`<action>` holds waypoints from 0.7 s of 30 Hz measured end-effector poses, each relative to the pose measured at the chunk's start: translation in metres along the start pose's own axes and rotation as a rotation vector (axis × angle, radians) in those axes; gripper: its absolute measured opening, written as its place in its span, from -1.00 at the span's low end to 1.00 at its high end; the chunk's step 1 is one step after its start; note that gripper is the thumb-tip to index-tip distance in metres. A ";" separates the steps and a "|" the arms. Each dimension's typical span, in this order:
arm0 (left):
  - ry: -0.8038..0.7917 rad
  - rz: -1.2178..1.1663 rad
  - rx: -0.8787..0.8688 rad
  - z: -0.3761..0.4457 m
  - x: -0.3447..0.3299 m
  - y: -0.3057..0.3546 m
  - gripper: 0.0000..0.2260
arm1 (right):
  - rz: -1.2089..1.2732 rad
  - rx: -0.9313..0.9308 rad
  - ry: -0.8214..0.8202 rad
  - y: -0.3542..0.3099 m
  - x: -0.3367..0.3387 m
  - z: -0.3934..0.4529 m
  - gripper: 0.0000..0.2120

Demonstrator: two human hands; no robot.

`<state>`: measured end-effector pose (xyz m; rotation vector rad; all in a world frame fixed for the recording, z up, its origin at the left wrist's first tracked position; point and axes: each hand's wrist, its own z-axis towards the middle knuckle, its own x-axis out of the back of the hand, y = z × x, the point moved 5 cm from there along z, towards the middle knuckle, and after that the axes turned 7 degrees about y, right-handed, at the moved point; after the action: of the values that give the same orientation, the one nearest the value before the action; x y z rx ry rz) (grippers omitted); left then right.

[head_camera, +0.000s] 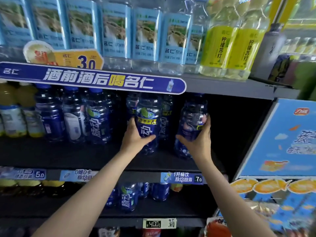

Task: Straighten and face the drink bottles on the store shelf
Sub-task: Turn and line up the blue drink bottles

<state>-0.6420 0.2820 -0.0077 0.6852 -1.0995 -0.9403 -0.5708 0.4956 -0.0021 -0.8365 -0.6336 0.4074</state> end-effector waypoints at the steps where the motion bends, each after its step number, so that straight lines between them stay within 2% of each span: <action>1: 0.017 -0.010 -0.018 0.001 0.000 -0.003 -0.15 | -0.025 -0.006 -0.020 0.009 -0.001 -0.009 0.11; 5: 0.051 -0.019 -0.082 0.004 0.001 -0.008 -0.15 | -0.174 -0.014 -0.051 0.028 -0.004 -0.014 -0.01; 13: 0.060 -0.017 -0.106 0.003 0.001 -0.007 -0.18 | -0.247 -0.079 -0.084 0.037 -0.056 0.055 -0.03; 18: 0.017 -0.006 -0.121 0.004 0.000 -0.006 -0.19 | -0.252 -0.106 -0.083 0.042 -0.078 0.081 -0.04; 21: -0.065 0.025 -0.117 0.004 0.005 -0.011 -0.15 | -0.235 -0.114 -0.101 0.045 -0.079 0.086 -0.04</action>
<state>-0.6475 0.2722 -0.0132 0.5475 -1.0990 -1.0035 -0.6904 0.5258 -0.0221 -0.8422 -0.8451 0.2018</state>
